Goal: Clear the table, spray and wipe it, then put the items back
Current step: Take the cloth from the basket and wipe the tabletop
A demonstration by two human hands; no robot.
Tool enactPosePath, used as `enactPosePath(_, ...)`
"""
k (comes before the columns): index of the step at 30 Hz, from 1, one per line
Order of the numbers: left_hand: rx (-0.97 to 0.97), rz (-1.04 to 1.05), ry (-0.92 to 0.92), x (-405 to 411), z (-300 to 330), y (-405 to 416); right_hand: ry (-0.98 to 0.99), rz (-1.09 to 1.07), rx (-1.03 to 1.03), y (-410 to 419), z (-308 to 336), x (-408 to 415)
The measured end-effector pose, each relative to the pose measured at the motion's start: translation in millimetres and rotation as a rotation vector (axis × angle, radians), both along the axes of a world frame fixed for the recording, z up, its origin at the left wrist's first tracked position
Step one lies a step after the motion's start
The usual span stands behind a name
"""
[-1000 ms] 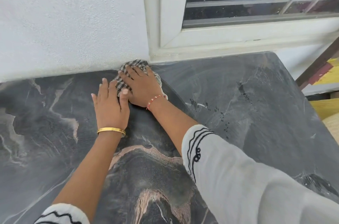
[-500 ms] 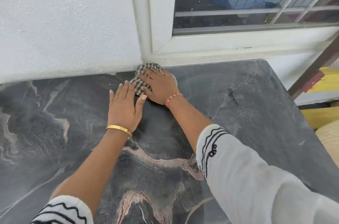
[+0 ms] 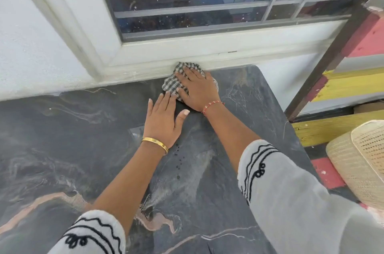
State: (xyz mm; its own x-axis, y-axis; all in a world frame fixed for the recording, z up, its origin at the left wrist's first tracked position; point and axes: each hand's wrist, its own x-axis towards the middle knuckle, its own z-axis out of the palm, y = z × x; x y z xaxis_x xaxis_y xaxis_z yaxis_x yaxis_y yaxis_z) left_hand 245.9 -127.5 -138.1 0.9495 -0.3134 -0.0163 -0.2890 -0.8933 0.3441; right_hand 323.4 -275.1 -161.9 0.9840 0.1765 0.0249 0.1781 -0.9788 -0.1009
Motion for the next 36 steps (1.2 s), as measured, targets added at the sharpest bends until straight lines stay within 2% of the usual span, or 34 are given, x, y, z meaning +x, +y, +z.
enactPosePath(8,0.0,-0.038,0.017,5,-6,-68,-0.009,-0.201,-0.023,-115,1,-12)
enactPosePath(16,0.005,-0.159,0.025,-6,-3,-116,0.039,-0.437,0.044,-161,3,-48)
enactPosePath(26,-0.017,-0.207,0.046,-31,2,-86,0.039,-0.699,-0.019,-133,0,-105)
enactPosePath(30,0.007,-0.183,0.046,-37,3,-40,0.052,-0.793,-0.004,-93,0,-125)
enactPosePath(36,0.122,-0.186,0.004,-40,10,35,0.064,-0.798,0.001,-17,7,-130)
